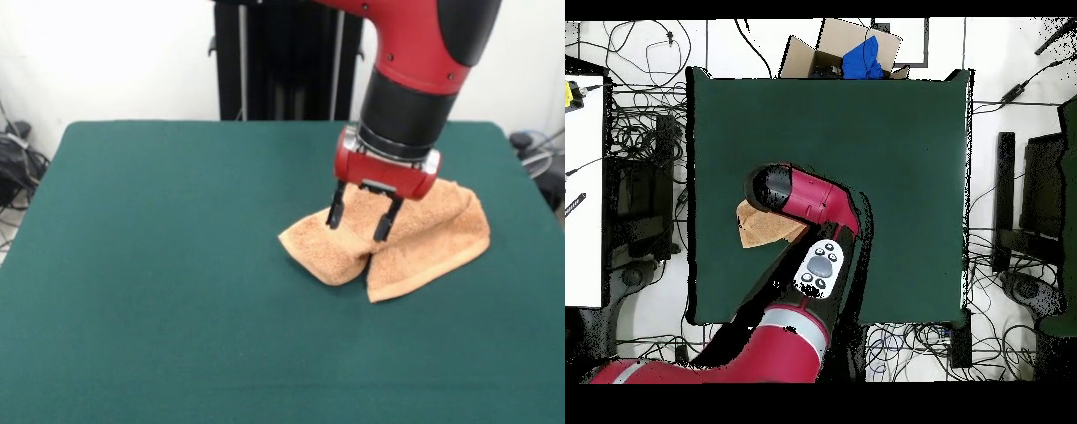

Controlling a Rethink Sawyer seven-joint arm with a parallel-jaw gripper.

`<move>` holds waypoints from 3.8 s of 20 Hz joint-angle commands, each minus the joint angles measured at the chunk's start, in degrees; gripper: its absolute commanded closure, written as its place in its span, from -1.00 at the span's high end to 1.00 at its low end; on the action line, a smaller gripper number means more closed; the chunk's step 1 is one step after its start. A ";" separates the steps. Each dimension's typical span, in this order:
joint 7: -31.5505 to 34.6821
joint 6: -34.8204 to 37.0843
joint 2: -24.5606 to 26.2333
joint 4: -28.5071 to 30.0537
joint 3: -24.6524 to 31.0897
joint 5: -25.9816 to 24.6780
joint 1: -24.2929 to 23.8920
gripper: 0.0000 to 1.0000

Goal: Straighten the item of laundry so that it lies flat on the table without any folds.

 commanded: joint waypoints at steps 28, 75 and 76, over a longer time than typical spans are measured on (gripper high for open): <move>15.47 -6.08 5.82 2.65 3.85 3.15 -1.34 1.00; 17.13 -8.11 4.22 4.79 5.93 6.29 1.85 1.00; 17.11 -7.98 4.19 4.83 6.04 6.46 1.92 1.00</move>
